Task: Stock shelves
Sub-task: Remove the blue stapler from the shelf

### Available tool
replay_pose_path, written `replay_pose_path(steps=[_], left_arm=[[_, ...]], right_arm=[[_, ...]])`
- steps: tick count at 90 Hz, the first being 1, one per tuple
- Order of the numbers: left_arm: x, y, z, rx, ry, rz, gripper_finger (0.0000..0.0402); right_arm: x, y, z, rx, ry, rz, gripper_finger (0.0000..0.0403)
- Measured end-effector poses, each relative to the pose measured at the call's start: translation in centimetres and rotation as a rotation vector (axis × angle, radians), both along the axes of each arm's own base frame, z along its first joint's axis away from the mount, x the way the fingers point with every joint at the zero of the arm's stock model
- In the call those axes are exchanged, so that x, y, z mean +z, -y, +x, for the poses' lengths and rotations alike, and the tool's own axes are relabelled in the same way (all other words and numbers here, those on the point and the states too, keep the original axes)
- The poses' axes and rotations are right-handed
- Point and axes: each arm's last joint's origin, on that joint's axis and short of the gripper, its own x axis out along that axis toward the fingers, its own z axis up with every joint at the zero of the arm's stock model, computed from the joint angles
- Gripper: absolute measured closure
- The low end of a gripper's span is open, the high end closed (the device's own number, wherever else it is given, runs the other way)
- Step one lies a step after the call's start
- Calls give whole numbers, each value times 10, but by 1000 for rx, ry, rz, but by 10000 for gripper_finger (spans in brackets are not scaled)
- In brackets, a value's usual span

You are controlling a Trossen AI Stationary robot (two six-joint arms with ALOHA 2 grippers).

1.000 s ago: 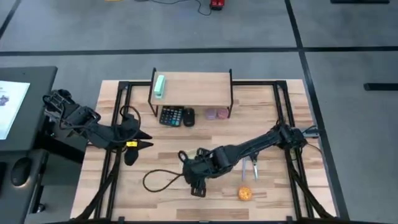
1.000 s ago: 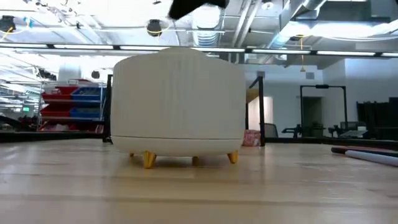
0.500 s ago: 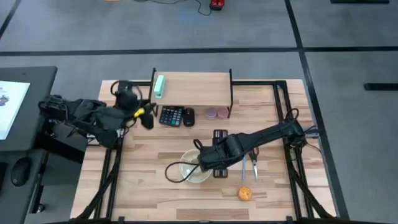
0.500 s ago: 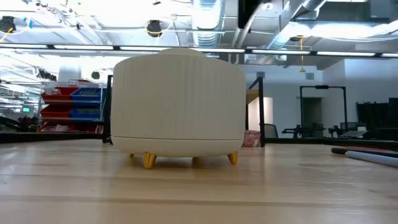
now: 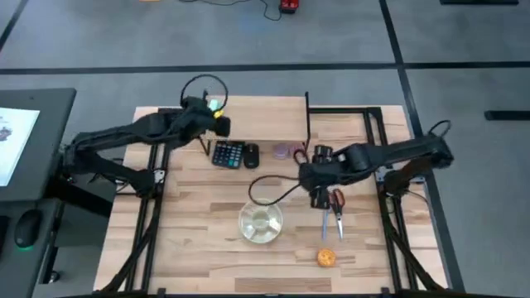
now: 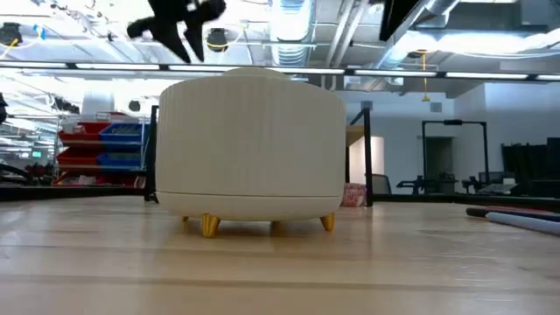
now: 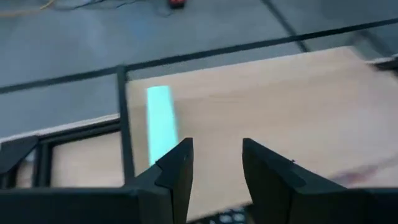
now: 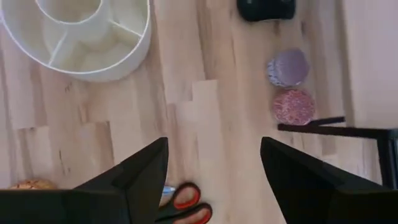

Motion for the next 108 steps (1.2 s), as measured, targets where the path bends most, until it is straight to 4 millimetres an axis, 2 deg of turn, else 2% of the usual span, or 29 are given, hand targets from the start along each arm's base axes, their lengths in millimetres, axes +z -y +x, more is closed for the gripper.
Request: replay_pose_path(steps=[11, 22, 40, 50, 87, 108], left_arm=[[-8, -22, 1, 72, -13, -34, 278], [-13, -39, -1, 89, -13, -92, 249], [-17, -54, -1, 3, -20, -164, 176], [-22, -61, -1, 1, -56, -180, 151], [-46, -75, 13, -2, -157, -241, 146], [-47, -75, 14, -25, -127, -279, 146]], right_arm=[[7, 8, -14, -10, 48, 7, 159], [12, 11, -20, -14, 73, 11, 159], [16, 14, -18, -28, 115, 21, 159], [18, 16, -14, -42, 156, 29, 159], [19, 22, -11, -83, 192, 45, 159], [19, 22, -11, -83, 192, 44, 159]])
